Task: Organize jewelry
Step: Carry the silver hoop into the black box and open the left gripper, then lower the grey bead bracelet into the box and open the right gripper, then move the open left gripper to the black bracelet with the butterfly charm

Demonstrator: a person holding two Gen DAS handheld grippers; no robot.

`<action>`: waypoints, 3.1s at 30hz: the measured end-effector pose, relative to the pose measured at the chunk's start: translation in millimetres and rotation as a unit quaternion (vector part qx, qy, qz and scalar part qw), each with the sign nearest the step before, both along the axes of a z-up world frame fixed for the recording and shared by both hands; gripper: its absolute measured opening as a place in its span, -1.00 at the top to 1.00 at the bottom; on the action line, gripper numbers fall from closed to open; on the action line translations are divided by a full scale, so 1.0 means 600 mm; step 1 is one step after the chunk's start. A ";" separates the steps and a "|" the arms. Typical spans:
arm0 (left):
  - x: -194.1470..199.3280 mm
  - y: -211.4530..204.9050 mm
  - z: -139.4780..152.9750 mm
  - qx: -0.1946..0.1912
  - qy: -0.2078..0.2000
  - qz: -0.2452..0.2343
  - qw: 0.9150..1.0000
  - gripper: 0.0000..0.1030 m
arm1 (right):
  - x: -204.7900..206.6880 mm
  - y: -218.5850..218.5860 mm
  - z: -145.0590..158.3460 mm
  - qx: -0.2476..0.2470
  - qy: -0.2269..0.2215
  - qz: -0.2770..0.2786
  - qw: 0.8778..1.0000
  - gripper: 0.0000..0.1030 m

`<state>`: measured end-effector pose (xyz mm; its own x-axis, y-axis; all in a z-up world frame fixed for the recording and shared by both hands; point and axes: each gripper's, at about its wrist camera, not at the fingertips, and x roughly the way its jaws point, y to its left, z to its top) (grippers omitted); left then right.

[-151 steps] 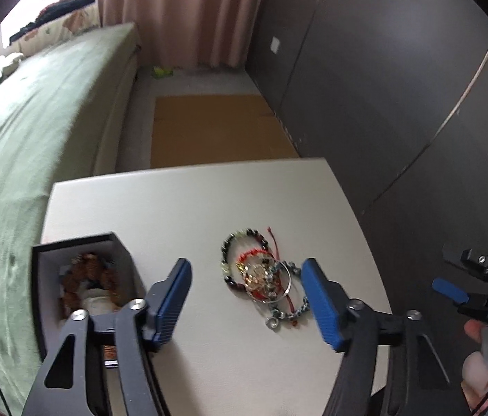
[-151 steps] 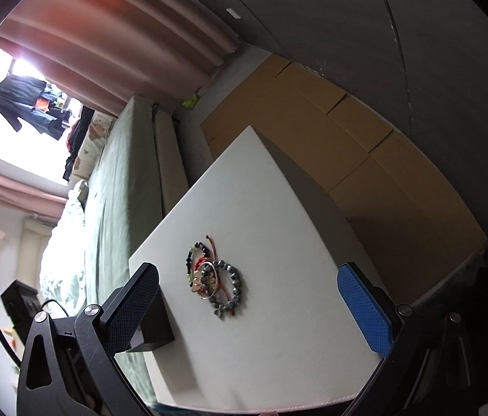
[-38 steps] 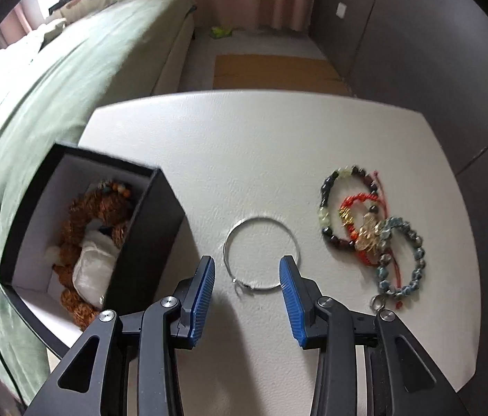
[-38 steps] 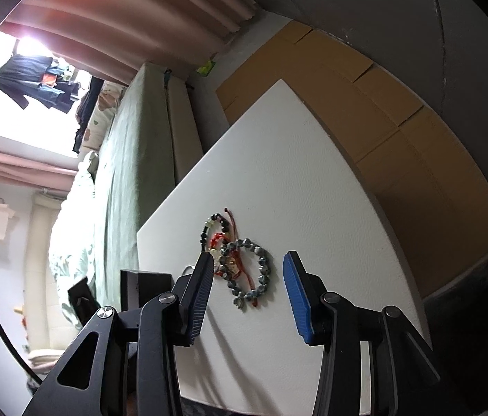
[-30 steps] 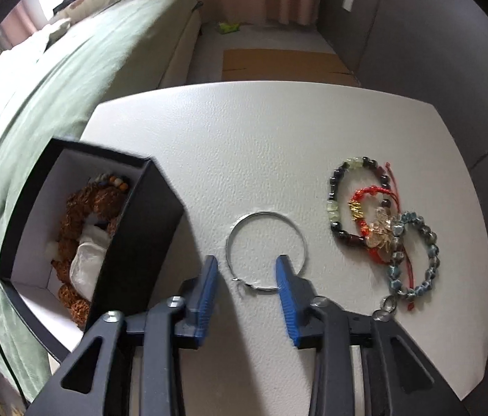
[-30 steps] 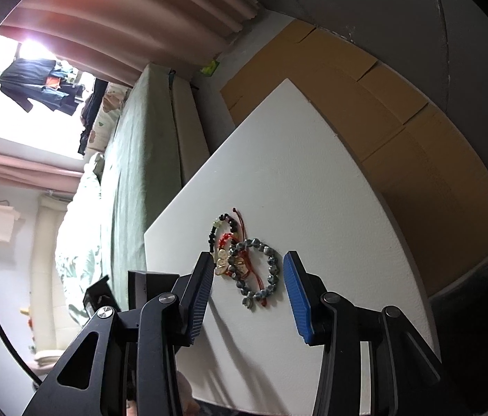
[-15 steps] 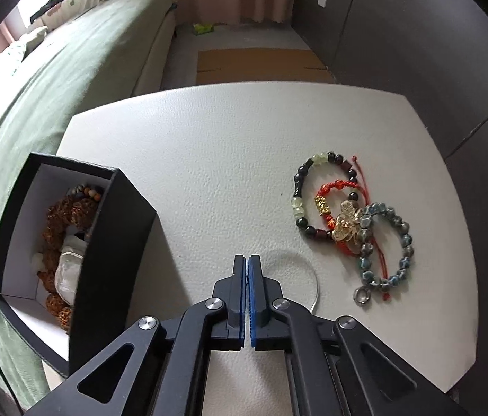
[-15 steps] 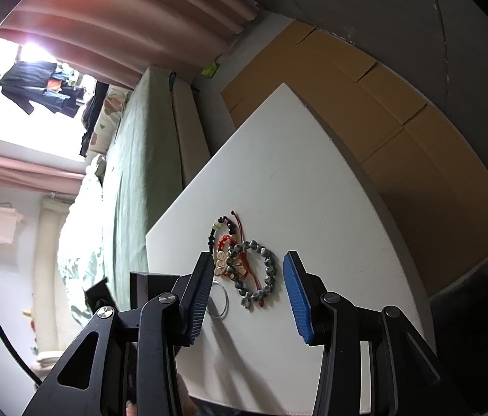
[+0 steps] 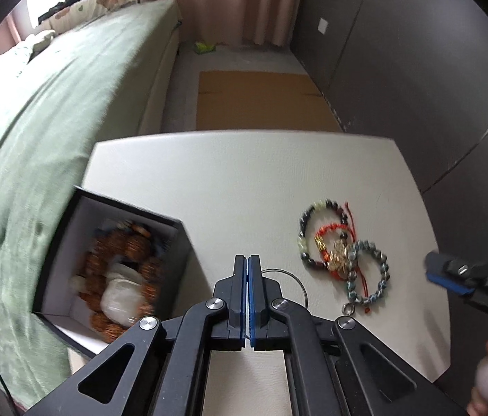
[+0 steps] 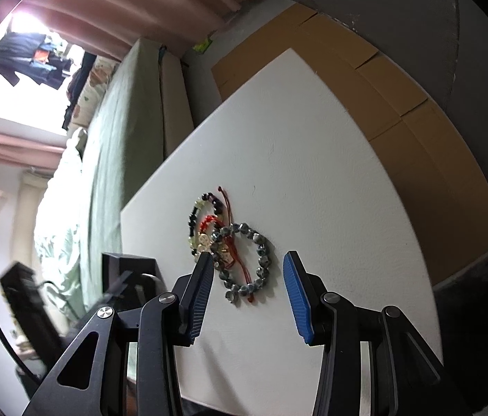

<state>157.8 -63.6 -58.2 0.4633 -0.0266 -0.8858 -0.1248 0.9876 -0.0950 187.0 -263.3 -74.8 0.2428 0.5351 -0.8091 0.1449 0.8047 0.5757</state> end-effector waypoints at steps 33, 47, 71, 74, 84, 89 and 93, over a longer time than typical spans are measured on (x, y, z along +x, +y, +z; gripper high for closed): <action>-0.058 0.222 -0.005 -0.102 -0.036 0.142 0.984 0.28 | -0.027 0.116 0.112 -0.069 -0.141 0.058 0.986 0.81; -0.111 0.270 0.055 -0.146 -0.107 0.154 0.971 -0.43 | -0.066 0.230 0.160 0.036 -0.210 0.086 0.973 0.81; -0.165 0.264 0.088 -0.138 -0.149 0.152 0.967 -0.82 | -0.100 0.253 0.130 0.021 -0.183 0.072 0.980 -0.28; -0.165 0.241 0.096 -0.128 -0.150 0.141 0.970 -0.82 | -0.106 0.219 0.136 0.008 -0.187 0.049 0.981 -0.28; -0.164 0.158 0.111 -0.092 -0.158 0.107 0.977 -0.99 | -0.119 0.129 0.157 -0.035 -0.188 0.010 0.981 -0.86; -0.157 0.118 0.114 -0.073 -0.165 0.082 0.980 -0.99 | -0.121 0.087 0.156 -0.046 -0.182 -0.011 0.982 -1.00; -0.145 0.093 0.116 -0.075 -0.166 0.068 0.981 -0.99 | -0.121 0.052 0.164 -0.047 -0.182 -0.030 0.982 -1.00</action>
<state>70.6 -7.9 11.5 0.7340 -0.0634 -0.6762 -0.1923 0.9355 -0.2965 114.6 -232.1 23.5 0.5539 0.4378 -0.7082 -0.0086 0.8536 0.5209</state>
